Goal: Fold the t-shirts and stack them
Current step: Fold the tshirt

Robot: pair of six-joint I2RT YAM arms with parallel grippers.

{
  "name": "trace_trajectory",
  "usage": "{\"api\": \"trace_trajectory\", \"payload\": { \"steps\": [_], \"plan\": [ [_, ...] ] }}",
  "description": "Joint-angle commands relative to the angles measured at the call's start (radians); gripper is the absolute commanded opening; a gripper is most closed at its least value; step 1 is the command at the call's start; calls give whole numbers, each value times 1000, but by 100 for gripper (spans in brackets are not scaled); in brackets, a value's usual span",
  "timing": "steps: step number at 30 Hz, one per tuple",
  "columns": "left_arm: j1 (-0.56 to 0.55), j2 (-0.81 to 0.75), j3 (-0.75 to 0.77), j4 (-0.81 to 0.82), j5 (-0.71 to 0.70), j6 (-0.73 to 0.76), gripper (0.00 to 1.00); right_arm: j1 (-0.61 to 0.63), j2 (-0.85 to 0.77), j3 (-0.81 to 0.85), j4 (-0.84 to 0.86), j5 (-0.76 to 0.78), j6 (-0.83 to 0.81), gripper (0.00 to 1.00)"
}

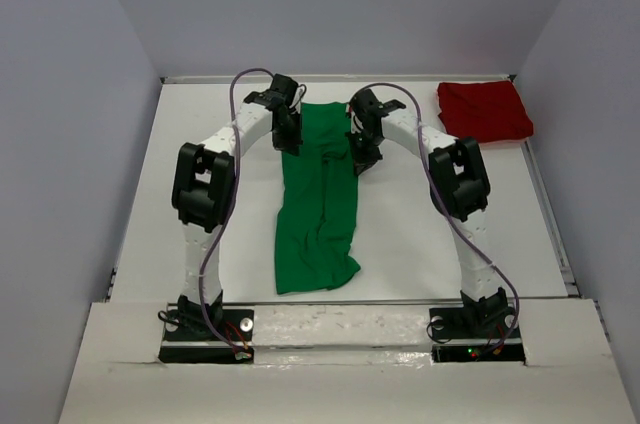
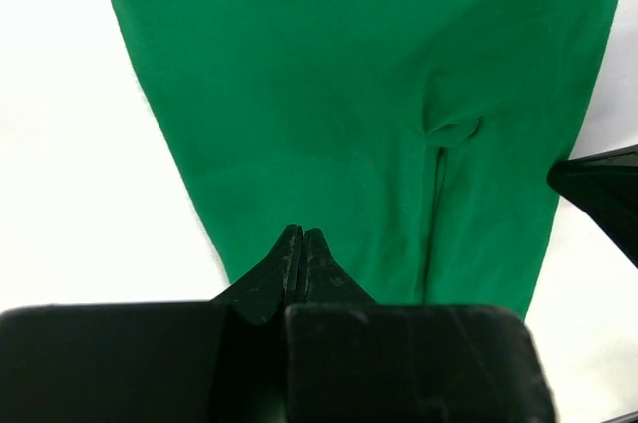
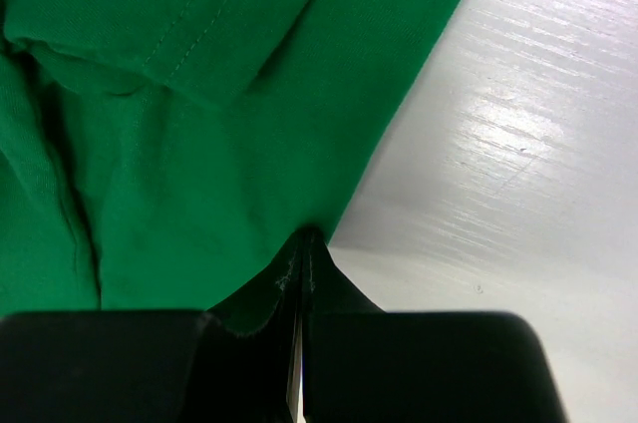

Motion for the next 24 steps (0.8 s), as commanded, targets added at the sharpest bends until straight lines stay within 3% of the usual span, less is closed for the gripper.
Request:
{"api": "trace_trajectory", "payload": {
  "steps": [1, 14, 24],
  "plan": [
    [-9, 17, -7, 16, -7, 5, 0, 8, -78, -29, 51, -8, -3, 0],
    [-9, 225, 121, -47, 21, 18, 0, 8, -32, -10, 34, 5, 1, 0],
    [-9, 325, 328, -122, 50, 18, 0, 8, 66, 144, -29, 86, 15, 0]
  ]
}}
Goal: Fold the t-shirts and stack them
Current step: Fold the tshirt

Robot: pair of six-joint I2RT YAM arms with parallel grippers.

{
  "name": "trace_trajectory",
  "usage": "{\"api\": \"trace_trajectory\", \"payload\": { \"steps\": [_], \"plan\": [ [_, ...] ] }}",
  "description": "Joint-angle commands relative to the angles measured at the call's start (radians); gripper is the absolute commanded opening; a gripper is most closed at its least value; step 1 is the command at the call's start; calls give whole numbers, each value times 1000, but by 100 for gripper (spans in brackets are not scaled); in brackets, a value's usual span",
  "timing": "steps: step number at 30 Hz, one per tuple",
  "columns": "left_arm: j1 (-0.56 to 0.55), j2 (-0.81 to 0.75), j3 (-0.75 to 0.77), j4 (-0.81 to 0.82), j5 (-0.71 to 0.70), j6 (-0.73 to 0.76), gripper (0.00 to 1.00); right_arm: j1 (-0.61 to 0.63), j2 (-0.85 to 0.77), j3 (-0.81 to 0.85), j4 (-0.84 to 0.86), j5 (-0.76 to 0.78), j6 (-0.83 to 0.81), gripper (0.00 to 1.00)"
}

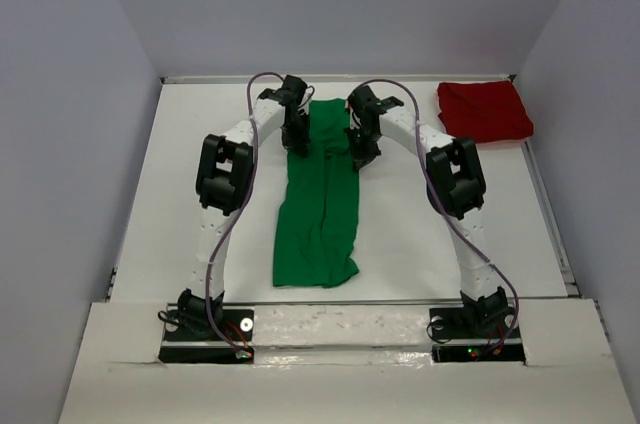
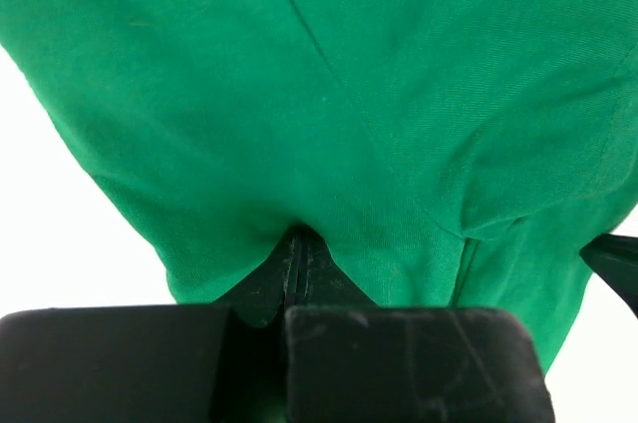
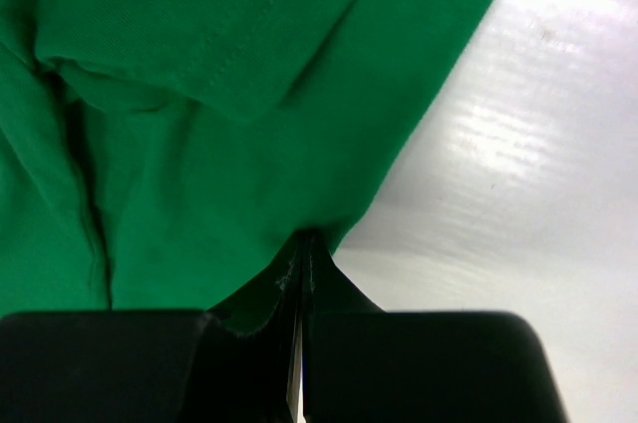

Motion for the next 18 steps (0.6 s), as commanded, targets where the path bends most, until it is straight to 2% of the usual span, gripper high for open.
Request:
{"api": "trace_trajectory", "payload": {
  "steps": [1, 6, 18],
  "plan": [
    [-6, 75, 114, -57, 19, 16, 0, 8, 66, 116, -35, 84, 8, 0],
    [-8, 135, 225, -90, 46, 22, 0, -27, 140, 218, -75, 108, 3, 0],
    [-6, 208, 306, -77, 129, 19, 0, -140, 256, 491, -178, 61, -34, 0]
  ]
}}
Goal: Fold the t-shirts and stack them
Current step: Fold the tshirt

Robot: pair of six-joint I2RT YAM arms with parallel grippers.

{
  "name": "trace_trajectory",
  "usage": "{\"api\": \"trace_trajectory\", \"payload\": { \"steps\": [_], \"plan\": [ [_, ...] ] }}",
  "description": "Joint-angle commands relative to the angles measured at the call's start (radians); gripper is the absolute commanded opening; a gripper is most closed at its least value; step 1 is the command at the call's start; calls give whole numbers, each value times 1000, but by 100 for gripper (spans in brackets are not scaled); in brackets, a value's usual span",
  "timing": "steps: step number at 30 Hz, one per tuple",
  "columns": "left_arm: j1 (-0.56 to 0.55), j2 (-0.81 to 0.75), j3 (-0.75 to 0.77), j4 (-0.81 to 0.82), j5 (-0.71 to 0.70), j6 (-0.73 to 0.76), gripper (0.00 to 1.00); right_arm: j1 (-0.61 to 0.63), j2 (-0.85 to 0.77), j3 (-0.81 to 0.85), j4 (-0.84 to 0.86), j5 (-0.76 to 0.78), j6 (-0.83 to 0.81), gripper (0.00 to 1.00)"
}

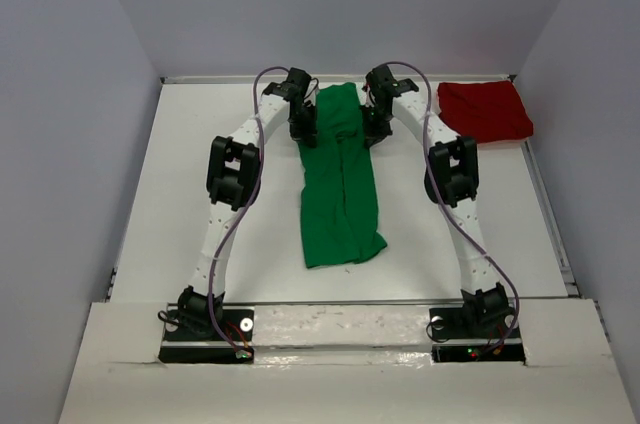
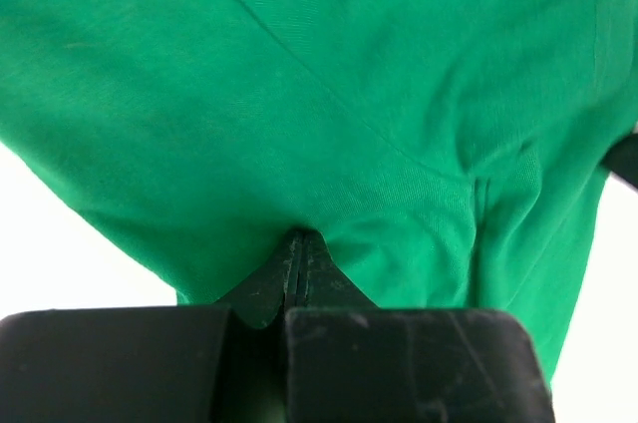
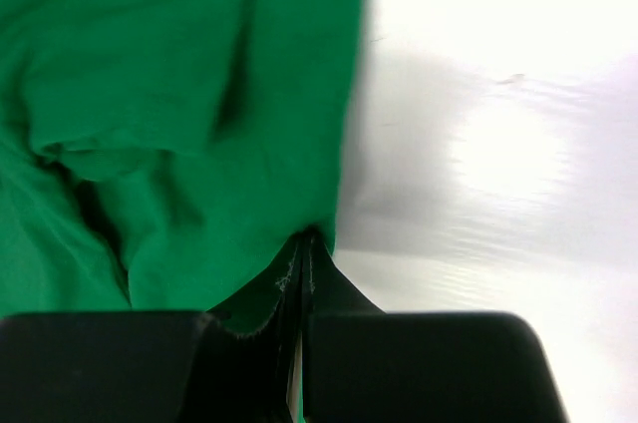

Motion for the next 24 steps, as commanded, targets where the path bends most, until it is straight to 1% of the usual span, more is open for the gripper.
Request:
{"api": "trace_trajectory", "payload": {
  "steps": [1, 4, 6, 8, 9, 10, 12, 13, 14, 20, 24],
  "plan": [
    [-7, 37, 23, -20, 38, 13, 0, -27, 18, 67, -41, -2, -30, 0],
    [-7, 16, 18, -17, 24, 13, 0, -27, -6, 56, -30, -22, -52, 0],
    [-8, -24, -3, -2, -9, 12, 0, -27, -56, -5, 0, -28, -53, 0],
    [-7, -61, -35, 24, -32, 12, 0, -27, -104, -78, 42, -36, -58, 2],
    [-5, -84, -54, 36, -58, 15, 0, -27, -130, -153, 84, -33, -59, 2],
    [-4, -86, -48, 39, -65, 18, 0, -27, -173, -184, 100, -35, -58, 2],
    [4, -75, -16, 18, -60, 20, 0, -27, -189, -209, 100, -30, -56, 2],
    [13, -57, 25, -11, -59, 16, 0, -27, -205, -212, 79, -24, -55, 0],
    [15, -50, 41, -17, -60, 15, 0, -27, -219, -223, 76, -21, -55, 0],
    [19, -52, 35, -1, -46, 12, 0, -27, -363, -382, 119, 11, -24, 0],
    [21, -38, 30, 3, -48, 9, 0, -27, -417, -465, 116, 45, -7, 0]
  ]
}}
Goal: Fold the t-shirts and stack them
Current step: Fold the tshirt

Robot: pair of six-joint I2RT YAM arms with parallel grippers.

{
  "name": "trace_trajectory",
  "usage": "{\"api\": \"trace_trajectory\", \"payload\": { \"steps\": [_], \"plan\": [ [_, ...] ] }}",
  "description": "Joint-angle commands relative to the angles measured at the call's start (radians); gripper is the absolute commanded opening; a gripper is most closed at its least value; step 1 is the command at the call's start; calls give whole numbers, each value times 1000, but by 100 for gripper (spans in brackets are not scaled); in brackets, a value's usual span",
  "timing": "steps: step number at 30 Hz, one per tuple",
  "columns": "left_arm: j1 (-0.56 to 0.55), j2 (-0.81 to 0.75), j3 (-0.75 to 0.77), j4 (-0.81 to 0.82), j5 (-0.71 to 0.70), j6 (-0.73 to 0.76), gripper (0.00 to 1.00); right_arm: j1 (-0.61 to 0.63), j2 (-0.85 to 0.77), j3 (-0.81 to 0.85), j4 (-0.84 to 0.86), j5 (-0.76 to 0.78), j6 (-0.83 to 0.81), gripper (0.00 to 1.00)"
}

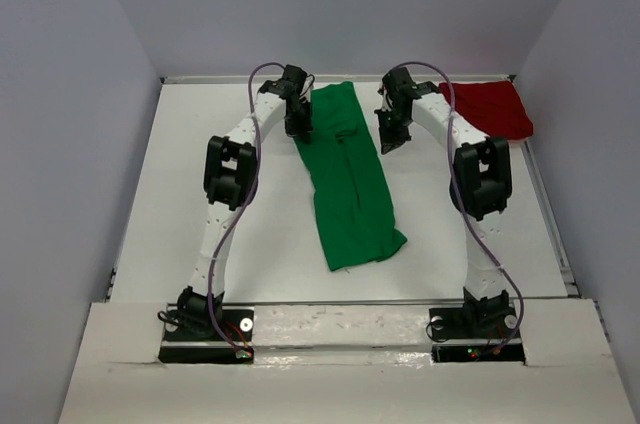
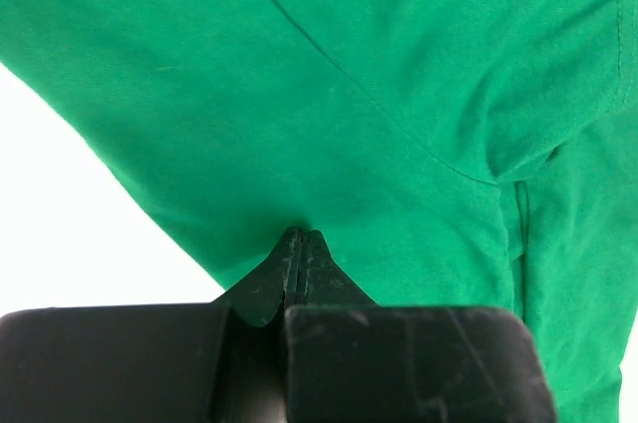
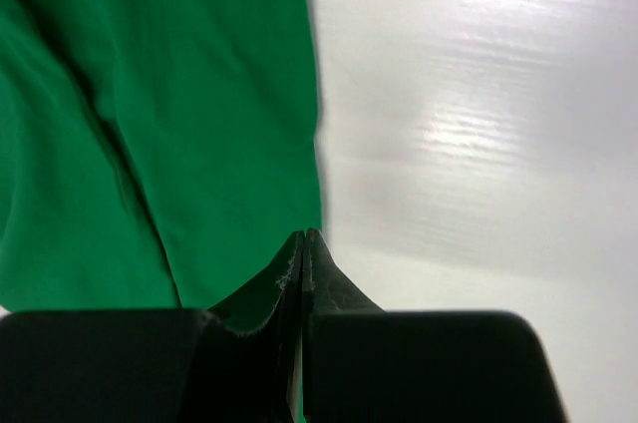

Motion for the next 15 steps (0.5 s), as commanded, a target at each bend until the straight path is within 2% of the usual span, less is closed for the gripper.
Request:
{"api": "trace_trajectory", "payload": {
  "steps": [1, 6, 15],
  "plan": [
    [6, -22, 25, -7, 4, 9, 0, 5, -109, -79, 43, 48, 20, 0],
    [20, 3, 45, -3, 16, 7, 0, 37, -187, -275, 114, 28, 25, 0],
    [40, 23, 59, 5, 53, 1, 0, 84, -241, -462, 200, 21, 48, 0]
  ]
}}
